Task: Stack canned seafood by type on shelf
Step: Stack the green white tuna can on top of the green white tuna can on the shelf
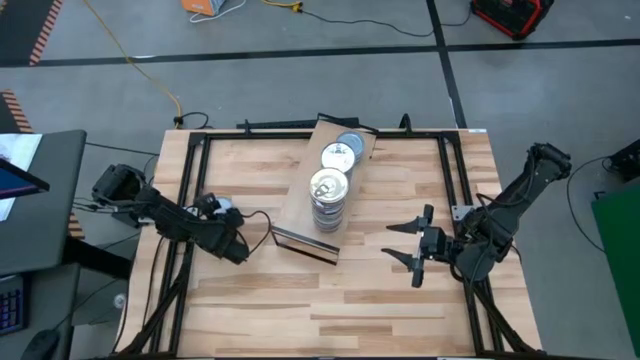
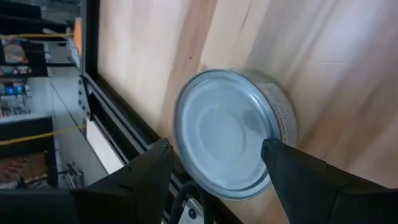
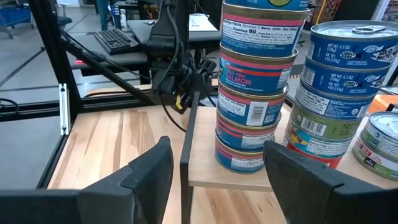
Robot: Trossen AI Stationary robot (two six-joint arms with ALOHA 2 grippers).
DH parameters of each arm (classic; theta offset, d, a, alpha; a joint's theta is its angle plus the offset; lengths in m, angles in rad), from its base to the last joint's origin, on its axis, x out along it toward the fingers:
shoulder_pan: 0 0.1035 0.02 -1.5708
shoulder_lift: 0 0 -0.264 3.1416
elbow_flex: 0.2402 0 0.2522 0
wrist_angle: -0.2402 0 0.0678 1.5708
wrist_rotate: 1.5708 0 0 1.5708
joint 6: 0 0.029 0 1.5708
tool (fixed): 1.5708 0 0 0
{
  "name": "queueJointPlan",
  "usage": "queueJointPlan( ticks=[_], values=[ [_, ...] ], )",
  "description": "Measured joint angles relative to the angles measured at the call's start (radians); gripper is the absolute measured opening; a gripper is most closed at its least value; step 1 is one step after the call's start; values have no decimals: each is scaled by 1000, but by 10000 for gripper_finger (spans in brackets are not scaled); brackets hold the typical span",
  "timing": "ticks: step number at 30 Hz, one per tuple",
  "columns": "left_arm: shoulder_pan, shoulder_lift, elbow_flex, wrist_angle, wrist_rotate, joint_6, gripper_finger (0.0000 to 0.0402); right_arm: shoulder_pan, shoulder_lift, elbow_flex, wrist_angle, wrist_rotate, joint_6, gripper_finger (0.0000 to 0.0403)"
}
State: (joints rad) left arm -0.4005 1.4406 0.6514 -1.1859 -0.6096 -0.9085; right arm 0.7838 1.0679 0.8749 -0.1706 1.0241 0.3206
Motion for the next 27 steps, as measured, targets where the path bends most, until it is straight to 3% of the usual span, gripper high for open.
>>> queueJointPlan(
  ticks=[7, 27],
  values=[
    [-31, 0, 8, 37, 80, 25, 249, 0, 0, 0, 0, -1, 3, 276],
    [-198, 1, 16, 60, 67, -144, 245, 0, 0, 0, -1, -4, 14, 276]
  ],
)
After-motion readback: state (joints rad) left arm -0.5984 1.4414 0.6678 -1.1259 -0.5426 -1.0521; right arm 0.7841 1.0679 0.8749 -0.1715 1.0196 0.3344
